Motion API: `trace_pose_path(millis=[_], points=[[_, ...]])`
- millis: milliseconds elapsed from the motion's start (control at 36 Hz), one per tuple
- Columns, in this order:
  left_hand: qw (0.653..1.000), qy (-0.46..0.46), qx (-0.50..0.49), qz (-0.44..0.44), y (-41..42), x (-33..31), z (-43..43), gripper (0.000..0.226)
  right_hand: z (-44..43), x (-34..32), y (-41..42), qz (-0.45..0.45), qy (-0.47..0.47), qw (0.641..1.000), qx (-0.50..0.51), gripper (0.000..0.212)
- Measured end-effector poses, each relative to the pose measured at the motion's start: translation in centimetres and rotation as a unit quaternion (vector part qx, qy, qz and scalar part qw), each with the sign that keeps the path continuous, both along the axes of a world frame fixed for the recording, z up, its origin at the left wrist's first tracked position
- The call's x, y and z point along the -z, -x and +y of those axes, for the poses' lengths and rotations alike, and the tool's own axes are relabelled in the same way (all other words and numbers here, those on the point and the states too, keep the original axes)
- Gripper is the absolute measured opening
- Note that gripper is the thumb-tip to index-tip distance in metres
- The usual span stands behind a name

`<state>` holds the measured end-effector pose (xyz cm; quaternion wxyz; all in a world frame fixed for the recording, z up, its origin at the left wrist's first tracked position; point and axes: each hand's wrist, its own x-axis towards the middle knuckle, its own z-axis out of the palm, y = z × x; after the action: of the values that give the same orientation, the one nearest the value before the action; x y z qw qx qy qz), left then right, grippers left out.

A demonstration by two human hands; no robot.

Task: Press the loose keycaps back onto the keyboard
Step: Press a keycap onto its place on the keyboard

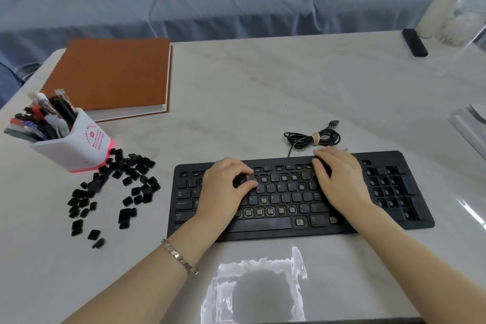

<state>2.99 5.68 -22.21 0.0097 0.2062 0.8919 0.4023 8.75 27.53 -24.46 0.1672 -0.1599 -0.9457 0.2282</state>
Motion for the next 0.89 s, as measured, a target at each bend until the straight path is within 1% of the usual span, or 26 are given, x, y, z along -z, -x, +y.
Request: trace_pose_path(millis=[83,194,278,361,472,528,583,667,722,806,889], points=[[1.000,0.008,-0.008,-0.007,0.4,0.4,0.4,0.016,0.0,0.7,-0.1,-0.005,-0.040,0.999,0.003,0.034],[1.000,0.019,-0.021,-0.004,0.7,0.7,0.7,0.015,-0.1,0.9,0.1,0.012,-0.050,0.999,0.006,0.039],[1.000,0.008,-0.019,0.000,0.7,1.1,0.5,0.015,-0.1,1.0,0.0,0.024,-0.064,0.998,0.002,0.046],[1.000,-0.009,-0.002,0.030,0.6,1.8,0.3,0.014,0.0,1.1,0.0,0.040,-0.077,0.996,0.003,0.045],[0.996,-0.012,0.013,0.093,0.3,2.6,0.2,0.015,-0.1,1.2,0.1,0.043,-0.075,0.996,0.009,0.042],[0.994,-0.005,0.016,0.110,0.1,3.0,0.0,0.021,-0.1,1.2,0.0,0.045,-0.076,0.996,0.010,0.042],[0.993,0.003,0.017,0.116,-0.1,3.3,-0.1,0.027,-0.1,1.2,0.1,0.045,-0.075,0.996,0.011,0.042],[0.994,0.004,0.004,0.112,-0.1,3.5,0.0,0.019,-0.1,1.3,0.1,0.044,-0.074,0.996,0.012,0.041],[0.993,0.007,0.005,0.117,0.0,3.5,0.1,0.018,-0.1,1.3,0.1,0.045,-0.074,0.996,0.012,0.041],[0.990,0.015,0.016,0.138,0.1,3.5,0.2,0.028,0.0,1.3,0.2,0.048,-0.074,0.996,0.010,0.042],[0.989,0.020,0.024,0.145,0.3,3.3,-0.1,0.031,-0.1,1.3,0.1,0.045,-0.074,0.996,0.010,0.042]])
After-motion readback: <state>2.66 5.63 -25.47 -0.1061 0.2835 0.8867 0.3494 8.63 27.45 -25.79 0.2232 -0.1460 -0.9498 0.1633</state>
